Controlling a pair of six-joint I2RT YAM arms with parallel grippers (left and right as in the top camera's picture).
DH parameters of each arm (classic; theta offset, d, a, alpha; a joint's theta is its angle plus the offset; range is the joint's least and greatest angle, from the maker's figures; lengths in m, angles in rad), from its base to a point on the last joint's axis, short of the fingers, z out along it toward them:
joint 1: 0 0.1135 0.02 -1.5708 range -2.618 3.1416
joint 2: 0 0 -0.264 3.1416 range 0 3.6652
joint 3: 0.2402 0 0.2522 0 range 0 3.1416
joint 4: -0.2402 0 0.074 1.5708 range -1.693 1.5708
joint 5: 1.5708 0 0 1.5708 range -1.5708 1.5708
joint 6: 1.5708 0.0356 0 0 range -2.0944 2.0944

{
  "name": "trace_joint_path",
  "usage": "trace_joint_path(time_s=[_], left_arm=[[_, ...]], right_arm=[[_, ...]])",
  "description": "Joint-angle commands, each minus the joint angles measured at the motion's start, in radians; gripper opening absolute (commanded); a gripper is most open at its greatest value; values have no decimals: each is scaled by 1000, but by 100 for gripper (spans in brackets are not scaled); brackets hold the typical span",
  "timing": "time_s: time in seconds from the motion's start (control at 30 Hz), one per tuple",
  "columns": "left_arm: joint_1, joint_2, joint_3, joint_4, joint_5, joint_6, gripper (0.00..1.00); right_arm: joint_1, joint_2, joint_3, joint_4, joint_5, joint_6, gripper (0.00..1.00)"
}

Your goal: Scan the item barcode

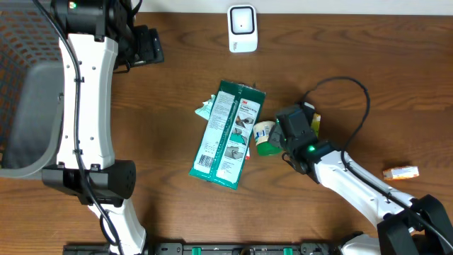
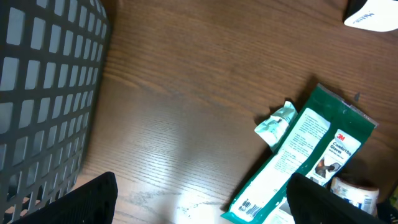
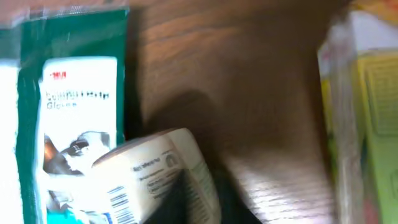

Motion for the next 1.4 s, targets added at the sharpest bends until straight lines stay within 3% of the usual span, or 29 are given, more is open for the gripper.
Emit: trace_joint_path(time_s=[0.0, 0.03, 0.2, 0.37, 0.57, 0.97, 1.37], left_arm=[[0, -17, 0, -5, -3, -10, 87], [0, -17, 0, -5, -3, -10, 87], [0, -17, 0, -5, -3, -10, 87], [0, -17, 0, -5, -3, -10, 87], [0, -17, 0, -5, -3, -10, 87], [0, -17, 0, -5, -3, -10, 87], [0, -17, 0, -5, -3, -10, 87]], right_arm=[[7, -68, 26, -21, -18, -315, 53], [6, -102, 40, -48, -32, -328, 63], [7, -255, 107, -196, -37, -317, 72], [10, -325, 125, -318, -140, -308, 73], [10, -248, 116, -451, -134, -246, 74], [37, 3, 115, -364, -195, -176, 73], [44, 34, 115, -361, -194, -175, 72]])
